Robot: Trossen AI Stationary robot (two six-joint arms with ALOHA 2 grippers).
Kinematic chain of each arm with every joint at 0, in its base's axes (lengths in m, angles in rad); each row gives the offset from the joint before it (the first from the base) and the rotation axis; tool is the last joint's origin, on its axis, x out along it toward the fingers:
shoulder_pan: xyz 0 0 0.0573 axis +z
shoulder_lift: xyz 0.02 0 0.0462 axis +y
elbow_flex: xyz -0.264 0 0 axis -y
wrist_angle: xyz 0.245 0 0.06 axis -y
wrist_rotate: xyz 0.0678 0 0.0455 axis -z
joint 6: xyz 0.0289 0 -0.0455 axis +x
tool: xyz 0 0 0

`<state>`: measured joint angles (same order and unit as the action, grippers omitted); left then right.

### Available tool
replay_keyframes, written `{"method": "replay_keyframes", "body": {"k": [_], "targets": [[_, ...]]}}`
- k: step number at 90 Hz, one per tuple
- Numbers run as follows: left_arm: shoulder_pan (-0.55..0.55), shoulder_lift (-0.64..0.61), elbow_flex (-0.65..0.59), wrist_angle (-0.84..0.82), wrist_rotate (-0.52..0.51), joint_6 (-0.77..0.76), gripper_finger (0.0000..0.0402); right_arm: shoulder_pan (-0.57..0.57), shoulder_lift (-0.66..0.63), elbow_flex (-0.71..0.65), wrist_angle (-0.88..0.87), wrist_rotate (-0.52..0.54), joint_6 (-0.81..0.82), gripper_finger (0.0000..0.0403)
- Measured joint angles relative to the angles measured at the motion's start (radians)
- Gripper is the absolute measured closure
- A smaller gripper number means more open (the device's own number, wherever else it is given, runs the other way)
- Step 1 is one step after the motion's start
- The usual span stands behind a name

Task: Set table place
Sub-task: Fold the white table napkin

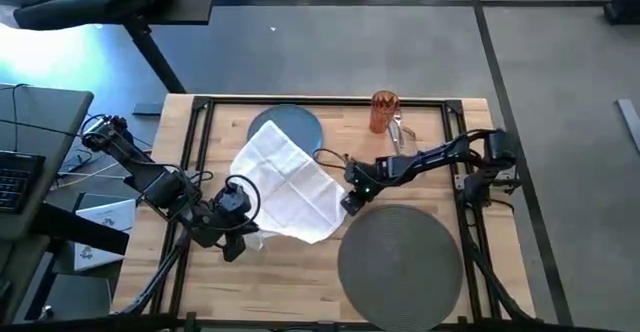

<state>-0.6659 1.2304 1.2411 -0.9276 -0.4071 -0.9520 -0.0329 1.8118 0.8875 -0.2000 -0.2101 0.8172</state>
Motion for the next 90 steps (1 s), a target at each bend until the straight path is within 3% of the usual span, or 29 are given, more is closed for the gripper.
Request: {"method": "replay_keyframes", "body": {"k": [16, 30, 44, 53, 63, 82, 90], "targets": [[0.003, 0.0, 0.005, -0.002, -0.039, 0.156, 0.0402, 0.053, -0.111, -0.01, -0.057, 0.106, 0.238, 0.0402], [0.021, -0.006, 0.038, -0.006, -0.231, 0.341, 0.0402, 0.118, -0.34, -0.004, -0.1, 0.392, 0.481, 0.0403], [0.062, -0.01, 0.13, -0.019, -0.426, 0.523, 0.0402, 0.22, -0.564, 0.03, -0.134, 0.696, 0.557, 0.0403], [0.079, -0.011, 0.214, -0.019, -0.471, 0.654, 0.0402, 0.3, -0.669, 0.071, -0.131, 0.885, 0.472, 0.0403], [0.087, -0.011, 0.326, -0.018, -0.51, 0.76, 0.0402, 0.392, -0.756, 0.107, 0.03, 1.037, 0.277, 0.0403], [0.115, -0.016, 0.499, -0.016, -0.612, 0.925, 0.0402, 0.464, -0.797, 0.149, 0.42, 1.143, -0.12, 0.0403], [0.167, -0.03, 0.509, -0.026, -0.622, 0.988, 0.0402, 0.436, -0.8, 0.171, 0.477, 1.188, -0.207, 0.0403]]}}
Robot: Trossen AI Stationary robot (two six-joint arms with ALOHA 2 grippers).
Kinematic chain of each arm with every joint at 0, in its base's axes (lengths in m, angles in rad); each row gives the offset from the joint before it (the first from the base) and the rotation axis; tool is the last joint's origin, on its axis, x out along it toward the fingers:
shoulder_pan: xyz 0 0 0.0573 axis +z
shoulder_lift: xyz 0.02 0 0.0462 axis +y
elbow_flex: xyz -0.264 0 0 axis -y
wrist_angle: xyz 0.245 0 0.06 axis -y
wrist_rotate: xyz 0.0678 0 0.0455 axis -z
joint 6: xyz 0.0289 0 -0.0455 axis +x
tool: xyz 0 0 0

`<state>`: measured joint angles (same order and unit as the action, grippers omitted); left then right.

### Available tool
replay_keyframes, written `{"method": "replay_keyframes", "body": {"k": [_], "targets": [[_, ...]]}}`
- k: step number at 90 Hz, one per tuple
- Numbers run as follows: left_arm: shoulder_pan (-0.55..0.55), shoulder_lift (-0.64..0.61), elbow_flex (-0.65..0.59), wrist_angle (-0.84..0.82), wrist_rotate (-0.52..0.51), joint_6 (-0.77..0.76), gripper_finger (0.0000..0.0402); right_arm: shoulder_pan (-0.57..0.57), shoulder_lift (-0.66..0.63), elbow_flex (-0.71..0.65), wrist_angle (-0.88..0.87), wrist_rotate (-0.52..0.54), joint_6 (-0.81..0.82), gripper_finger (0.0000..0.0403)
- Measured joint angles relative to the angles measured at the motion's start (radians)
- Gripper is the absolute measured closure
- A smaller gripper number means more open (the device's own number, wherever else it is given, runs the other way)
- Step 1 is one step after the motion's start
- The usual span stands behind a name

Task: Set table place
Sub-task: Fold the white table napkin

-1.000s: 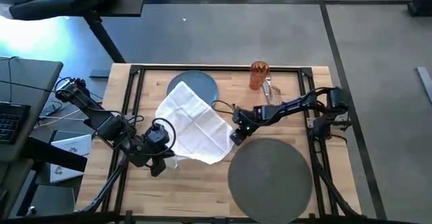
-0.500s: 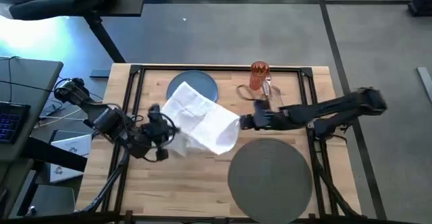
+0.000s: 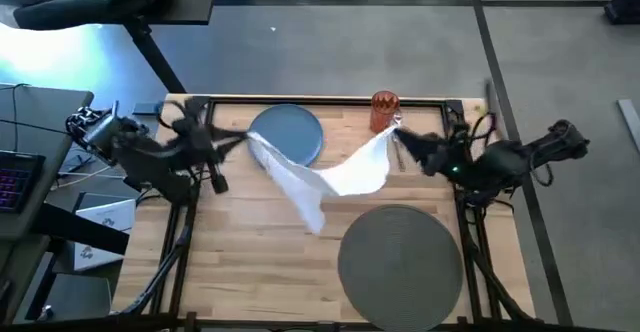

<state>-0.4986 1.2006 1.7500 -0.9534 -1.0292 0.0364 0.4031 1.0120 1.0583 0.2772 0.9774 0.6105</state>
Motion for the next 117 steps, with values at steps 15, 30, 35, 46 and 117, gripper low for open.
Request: {"method": "replay_keyframes", "body": {"k": [15, 30, 35, 46, 117], "targets": [[0.159, -0.004, -0.002, -0.115, 0.017, 0.039, 0.0402, -0.138, 0.003, -0.001, -0.099, 0.014, 0.033, 0.0403], [0.349, 0.013, -0.002, -0.184, 0.055, 0.159, 0.0402, -0.315, 0.01, -0.001, -0.234, -0.082, 0.107, 0.0403], [0.403, 0.013, -0.003, -0.169, 0.053, 0.233, 0.0402, -0.373, 0.01, 0.002, -0.205, -0.138, 0.049, 0.0403], [0.487, 0.007, 0.008, -0.095, 0.05, 0.421, 0.0402, -0.45, 0.001, 0.062, -0.111, -0.248, -0.146, 0.0403], [-0.065, 0.065, -0.426, -0.294, 0.653, -0.417, 0.0402, 0.245, 0.101, -0.121, -0.769, -0.376, 0.773, 0.0403]]}}
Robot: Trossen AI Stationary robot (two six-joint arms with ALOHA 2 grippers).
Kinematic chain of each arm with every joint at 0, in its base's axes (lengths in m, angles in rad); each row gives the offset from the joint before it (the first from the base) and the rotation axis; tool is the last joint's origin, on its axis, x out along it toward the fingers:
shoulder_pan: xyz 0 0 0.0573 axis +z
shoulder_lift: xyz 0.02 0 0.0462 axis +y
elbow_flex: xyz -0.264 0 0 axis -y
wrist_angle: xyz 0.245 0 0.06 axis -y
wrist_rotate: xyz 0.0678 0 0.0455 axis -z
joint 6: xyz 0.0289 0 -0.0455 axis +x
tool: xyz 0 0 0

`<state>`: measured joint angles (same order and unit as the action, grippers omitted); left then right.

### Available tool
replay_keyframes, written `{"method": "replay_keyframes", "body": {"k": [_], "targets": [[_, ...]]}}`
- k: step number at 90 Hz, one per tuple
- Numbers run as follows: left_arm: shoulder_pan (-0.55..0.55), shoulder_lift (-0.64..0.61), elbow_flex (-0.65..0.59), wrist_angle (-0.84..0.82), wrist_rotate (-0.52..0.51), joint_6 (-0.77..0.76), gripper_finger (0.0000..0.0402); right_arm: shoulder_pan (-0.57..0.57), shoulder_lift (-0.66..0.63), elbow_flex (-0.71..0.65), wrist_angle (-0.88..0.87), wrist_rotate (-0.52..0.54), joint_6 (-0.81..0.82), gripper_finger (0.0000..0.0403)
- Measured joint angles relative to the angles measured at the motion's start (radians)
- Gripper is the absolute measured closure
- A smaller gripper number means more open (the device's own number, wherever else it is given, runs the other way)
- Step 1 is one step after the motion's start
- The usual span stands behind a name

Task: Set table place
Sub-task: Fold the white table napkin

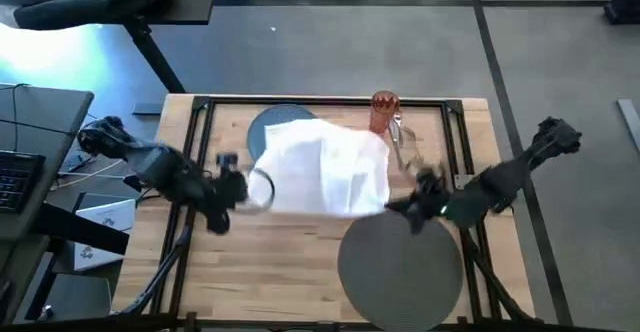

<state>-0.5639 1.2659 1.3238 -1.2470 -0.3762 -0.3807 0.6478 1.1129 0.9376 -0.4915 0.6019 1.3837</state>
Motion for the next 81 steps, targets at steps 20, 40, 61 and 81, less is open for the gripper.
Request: {"method": "replay_keyframes", "body": {"k": [20, 40, 61, 81], "targets": [[-0.106, 0.036, -0.206, 0.227, 0.123, -0.187, 0.0402, 0.03, 0.153, -0.116, 0.116, -0.244, 0.2, 0.0403], [-0.142, 0.084, -0.261, 0.339, 0.291, -0.249, 0.0402, 0.029, 0.248, -0.11, 0.138, -0.449, 0.277, 0.0403], [-0.18, 0.16, -0.261, 0.342, 0.323, -0.307, 0.04, 0.029, 0.285, -0.107, 0.149, -0.529, 0.255, 0.0403], [-0.234, 0.234, -0.26, 0.375, 0.453, -0.361, 0.0359, 0.034, 0.329, -0.107, 0.142, -0.651, 0.144, 0.0388]]}}
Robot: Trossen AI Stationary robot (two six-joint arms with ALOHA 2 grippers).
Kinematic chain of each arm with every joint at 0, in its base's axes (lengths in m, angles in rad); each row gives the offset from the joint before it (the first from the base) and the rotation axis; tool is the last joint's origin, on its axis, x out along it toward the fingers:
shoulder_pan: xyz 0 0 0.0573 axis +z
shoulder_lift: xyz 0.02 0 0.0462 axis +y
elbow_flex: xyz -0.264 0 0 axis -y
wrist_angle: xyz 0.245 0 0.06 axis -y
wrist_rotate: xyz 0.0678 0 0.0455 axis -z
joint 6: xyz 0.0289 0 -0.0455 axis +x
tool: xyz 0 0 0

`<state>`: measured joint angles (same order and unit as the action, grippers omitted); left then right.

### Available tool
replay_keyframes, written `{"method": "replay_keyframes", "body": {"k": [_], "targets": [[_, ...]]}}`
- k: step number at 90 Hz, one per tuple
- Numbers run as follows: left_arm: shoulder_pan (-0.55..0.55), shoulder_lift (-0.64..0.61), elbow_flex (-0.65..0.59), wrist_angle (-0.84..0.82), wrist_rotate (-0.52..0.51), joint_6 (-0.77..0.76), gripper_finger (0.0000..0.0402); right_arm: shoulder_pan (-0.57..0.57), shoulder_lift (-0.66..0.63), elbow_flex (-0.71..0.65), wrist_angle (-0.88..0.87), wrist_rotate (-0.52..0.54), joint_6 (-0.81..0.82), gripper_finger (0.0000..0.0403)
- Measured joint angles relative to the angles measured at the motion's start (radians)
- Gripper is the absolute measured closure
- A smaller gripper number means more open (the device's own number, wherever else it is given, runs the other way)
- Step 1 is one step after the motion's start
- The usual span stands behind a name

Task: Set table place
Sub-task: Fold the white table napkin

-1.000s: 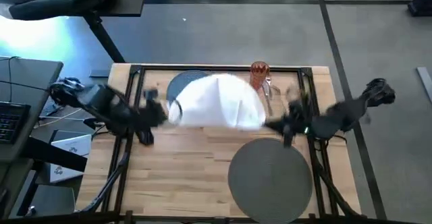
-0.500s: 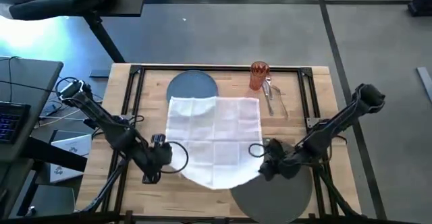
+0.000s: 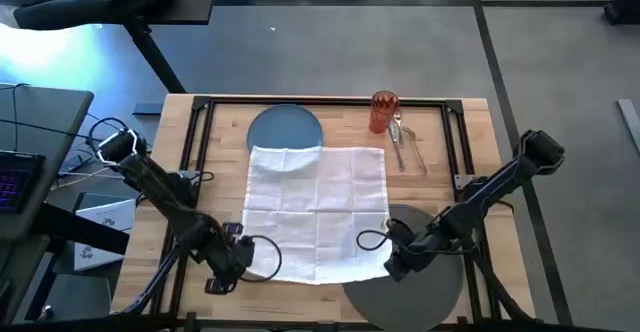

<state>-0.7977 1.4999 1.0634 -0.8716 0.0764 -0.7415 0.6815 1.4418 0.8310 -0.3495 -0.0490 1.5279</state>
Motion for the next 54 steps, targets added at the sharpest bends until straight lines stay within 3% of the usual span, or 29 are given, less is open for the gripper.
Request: {"method": "replay_keyframes", "body": {"k": [19, 29, 36, 45, 54], "targets": [[-0.015, -0.018, 0.0, -0.013, 0.12, -0.216, 0.0309, -0.005, -0.021, 0.0, 0.01, -0.109, -0.122, 0.029], [0.012, -0.075, 0.019, -0.084, 0.125, -0.374, 0.0301, -0.026, -0.081, 0.0, -0.005, -0.129, -0.171, 0.0237], [0.045, -0.125, 0.04, -0.147, 0.074, -0.471, 0.0302, -0.049, -0.135, 0.0, -0.019, -0.096, -0.189, 0.0212], [0.118, -0.19, 0.042, -0.222, -0.077, -0.595, 0.0306, -0.098, -0.212, 0.0, -0.069, -0.005, -0.227, 0.0196], [0.226, -0.245, 0.018, -0.243, -0.154, -0.628, 0.0305, -0.158, -0.272, 0.001, -0.126, 0.089, -0.227, 0.0192]]}}
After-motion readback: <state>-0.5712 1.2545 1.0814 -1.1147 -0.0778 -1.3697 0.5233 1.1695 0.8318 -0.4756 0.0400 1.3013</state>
